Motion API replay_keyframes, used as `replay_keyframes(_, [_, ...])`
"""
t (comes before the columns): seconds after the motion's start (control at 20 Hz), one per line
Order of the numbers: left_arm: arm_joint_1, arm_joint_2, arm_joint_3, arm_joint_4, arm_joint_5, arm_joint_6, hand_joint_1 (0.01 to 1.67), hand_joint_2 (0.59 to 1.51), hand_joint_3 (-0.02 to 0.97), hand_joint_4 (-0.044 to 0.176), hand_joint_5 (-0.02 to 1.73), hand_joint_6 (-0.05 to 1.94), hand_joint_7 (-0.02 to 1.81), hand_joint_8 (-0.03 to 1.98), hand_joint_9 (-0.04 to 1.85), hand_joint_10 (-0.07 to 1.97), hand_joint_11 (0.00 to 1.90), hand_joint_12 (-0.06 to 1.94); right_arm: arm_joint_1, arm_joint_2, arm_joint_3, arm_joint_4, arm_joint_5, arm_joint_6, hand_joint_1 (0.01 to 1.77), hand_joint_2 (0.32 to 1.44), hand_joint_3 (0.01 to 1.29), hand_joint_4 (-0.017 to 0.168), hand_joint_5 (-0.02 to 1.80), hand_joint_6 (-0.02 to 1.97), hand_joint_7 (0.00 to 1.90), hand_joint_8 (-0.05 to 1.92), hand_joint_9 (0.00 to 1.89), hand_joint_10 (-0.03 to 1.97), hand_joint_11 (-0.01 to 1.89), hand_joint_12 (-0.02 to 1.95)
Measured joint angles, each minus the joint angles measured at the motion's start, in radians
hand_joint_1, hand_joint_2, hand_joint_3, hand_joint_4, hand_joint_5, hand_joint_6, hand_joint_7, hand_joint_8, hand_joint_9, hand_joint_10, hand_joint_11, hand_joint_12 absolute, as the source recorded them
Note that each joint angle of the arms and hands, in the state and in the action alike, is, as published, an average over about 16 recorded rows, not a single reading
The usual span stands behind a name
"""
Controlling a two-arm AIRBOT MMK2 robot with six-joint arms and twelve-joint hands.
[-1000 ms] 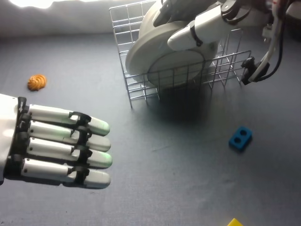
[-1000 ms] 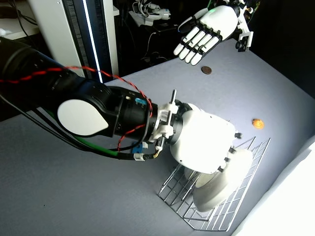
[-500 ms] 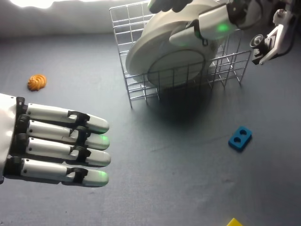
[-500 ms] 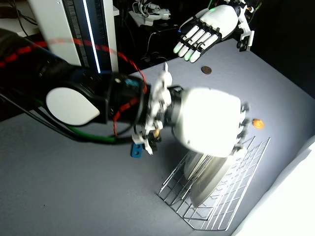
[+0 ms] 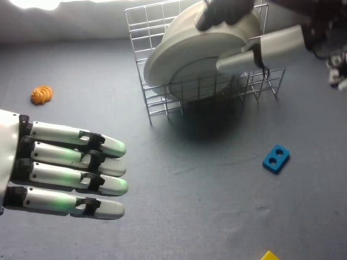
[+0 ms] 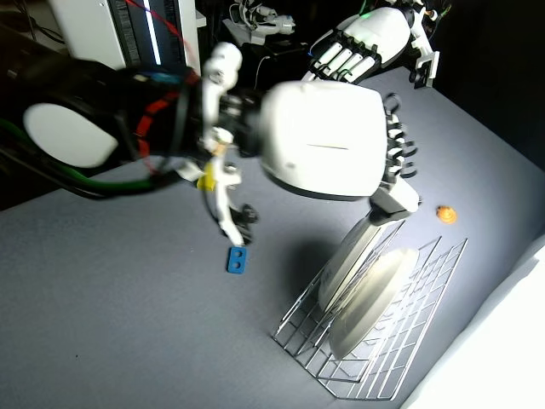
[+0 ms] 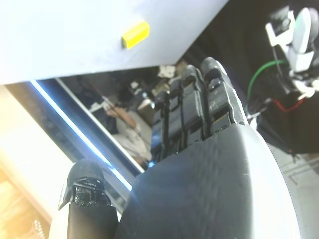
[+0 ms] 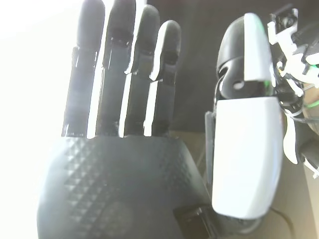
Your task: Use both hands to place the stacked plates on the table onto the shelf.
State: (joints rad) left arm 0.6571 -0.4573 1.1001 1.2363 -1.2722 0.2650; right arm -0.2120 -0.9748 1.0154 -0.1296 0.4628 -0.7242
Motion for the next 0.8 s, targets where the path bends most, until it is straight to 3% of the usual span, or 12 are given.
replay_keyframes(0.2, [-0.001,0.0,0.005,0.01,-0.007,0.008,0.02,1.185,0.016,0.002,0.39,0.5,0.39,0.59,0.38,0.62,0.25,0.87,-0.04,0.076,-0.073,0.052,-0.017,-0.067,0.72,1.01,0.02,-0.002,0.98,0.62,1.12,0.55,1.2,0.54,0.97,1.31])
replay_keyframes(0.35, [-0.002,0.0,0.012,0.019,-0.015,0.009,0.06,1.199,0.013,0.003,0.61,0.86,0.64,0.95,0.63,0.98,0.54,1.19,-0.076,0.121,-0.111,0.068,-0.03,-0.091,0.57,1.06,0.02,0.003,1.07,0.96,1.2,0.9,1.28,0.89,1.15,1.47])
replay_keyframes(0.65, [-0.003,0.0,0.03,0.032,-0.032,0.003,0.32,1.226,0.008,0.049,1.11,1.57,1.19,1.67,1.2,1.69,1.17,1.79,-0.144,0.172,-0.155,0.08,-0.044,-0.108,0.39,1.2,0.02,0.061,1.3,1.64,1.42,1.6,1.48,1.6,1.56,1.77])
replay_keyframes(0.8, [-0.004,0.0,0.035,0.037,-0.038,-0.002,0.39,1.229,0.006,0.06,1.25,1.84,1.35,1.88,1.37,1.89,1.38,1.92,-0.161,0.182,-0.165,0.081,-0.046,-0.113,0.36,1.23,0.02,0.077,1.37,1.86,1.48,1.84,1.54,1.85,1.68,1.88])
